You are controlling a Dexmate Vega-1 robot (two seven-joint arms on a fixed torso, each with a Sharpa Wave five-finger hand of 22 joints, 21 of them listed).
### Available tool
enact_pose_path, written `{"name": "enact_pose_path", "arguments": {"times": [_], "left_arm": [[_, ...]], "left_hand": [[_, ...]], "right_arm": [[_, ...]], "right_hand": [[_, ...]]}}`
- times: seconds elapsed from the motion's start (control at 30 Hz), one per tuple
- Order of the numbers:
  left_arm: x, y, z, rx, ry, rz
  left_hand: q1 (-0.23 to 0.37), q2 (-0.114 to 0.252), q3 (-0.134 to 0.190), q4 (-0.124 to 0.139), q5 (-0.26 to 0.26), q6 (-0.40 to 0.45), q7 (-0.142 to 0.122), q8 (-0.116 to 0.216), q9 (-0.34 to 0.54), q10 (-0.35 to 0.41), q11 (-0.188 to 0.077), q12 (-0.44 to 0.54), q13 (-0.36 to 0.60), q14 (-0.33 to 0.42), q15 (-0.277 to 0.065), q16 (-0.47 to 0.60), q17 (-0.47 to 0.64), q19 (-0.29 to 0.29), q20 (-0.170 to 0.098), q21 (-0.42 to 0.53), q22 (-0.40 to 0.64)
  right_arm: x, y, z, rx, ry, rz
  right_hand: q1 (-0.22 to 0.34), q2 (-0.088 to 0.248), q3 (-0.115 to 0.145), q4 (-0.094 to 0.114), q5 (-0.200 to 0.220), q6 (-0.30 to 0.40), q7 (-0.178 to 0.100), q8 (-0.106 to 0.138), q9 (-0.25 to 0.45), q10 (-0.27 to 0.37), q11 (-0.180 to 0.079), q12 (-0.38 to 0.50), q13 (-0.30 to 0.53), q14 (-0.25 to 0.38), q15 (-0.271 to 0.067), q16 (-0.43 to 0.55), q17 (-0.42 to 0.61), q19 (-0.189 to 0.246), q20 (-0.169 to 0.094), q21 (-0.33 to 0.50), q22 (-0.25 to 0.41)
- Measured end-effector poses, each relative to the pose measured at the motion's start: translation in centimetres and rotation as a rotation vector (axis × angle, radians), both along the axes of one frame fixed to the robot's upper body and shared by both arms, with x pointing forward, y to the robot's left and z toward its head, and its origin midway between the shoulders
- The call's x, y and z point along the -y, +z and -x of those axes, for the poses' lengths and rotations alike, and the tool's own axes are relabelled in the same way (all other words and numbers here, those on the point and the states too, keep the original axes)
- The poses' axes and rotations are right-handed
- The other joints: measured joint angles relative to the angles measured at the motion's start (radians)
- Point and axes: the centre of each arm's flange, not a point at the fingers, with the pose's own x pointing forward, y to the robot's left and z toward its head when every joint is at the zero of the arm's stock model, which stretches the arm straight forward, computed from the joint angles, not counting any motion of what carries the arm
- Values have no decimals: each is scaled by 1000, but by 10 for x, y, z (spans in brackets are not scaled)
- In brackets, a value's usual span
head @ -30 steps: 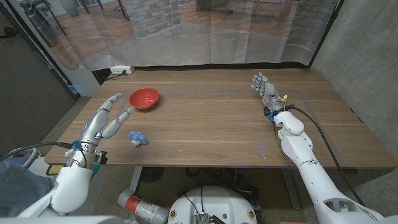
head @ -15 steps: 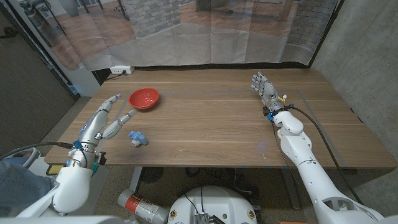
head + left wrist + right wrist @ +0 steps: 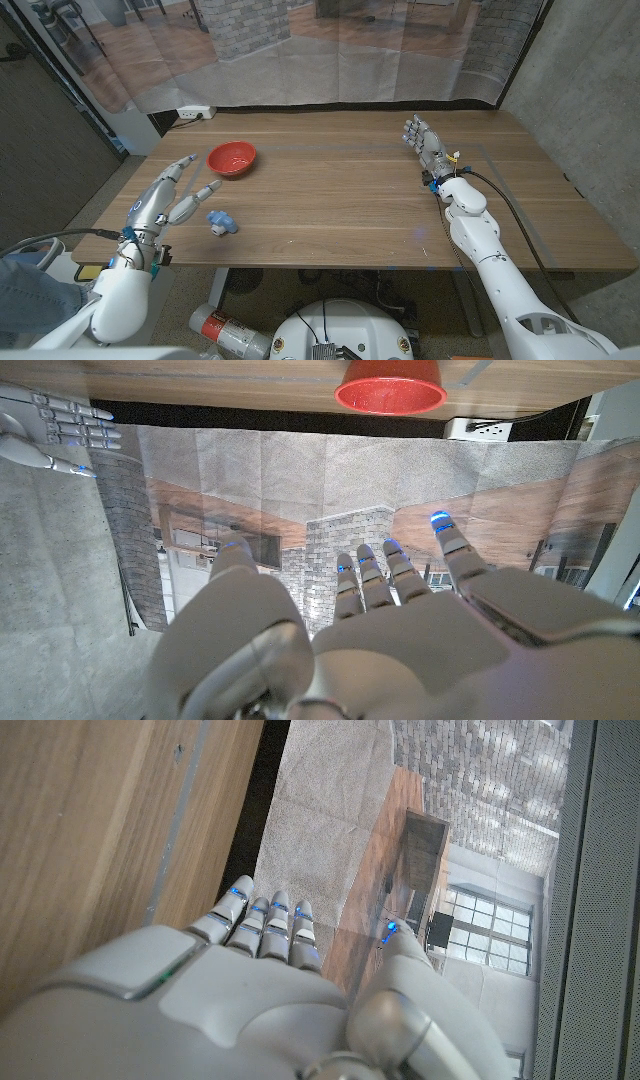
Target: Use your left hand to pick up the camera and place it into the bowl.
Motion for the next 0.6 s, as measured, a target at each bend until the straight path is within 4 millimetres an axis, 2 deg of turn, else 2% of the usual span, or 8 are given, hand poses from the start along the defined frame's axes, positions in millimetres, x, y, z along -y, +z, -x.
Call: {"name": "enact_pose_path", "arguments": {"times": [0.1, 0.2, 0.6], "left_arm": [[0, 0, 2, -13, 23, -7], [2, 2, 7, -19, 31, -14], [2, 6, 20, -61, 89, -45]], "left_hand": [[4, -4, 1, -2, 0, 0, 0, 0, 0, 1, -1, 0, 4, 5, 5, 0, 0, 7, 0, 8, 0], [11, -11, -1, -7, 0, 13, -12, 8, 0, 1, -1, 0, 5, 11, 11, 0, 0, 14, 3, 8, 0], [31, -21, -5, -19, 0, 14, -18, 8, 5, 7, -7, 0, 5, 17, 17, 7, 5, 34, 2, 8, 0]], "right_arm": [[0, 1, 0, 1, 1, 0], [1, 0, -1, 1, 2, 0], [0, 1, -1, 3, 5, -2]], "right_hand": [[0, 0, 0, 0, 0, 0, 0, 0, 0, 0, 0, 0, 0, 0, 0, 0, 0, 1, 1, 0, 0], [0, 0, -4, -4, 0, 0, 0, 0, 0, 0, 0, 0, 0, 0, 0, 0, 0, 1, 1, -4, 0], [0, 0, -4, -4, 0, 0, 0, 0, 2, 0, 0, 0, 0, 5, 5, 0, 0, 1, 1, -4, 0]]}}
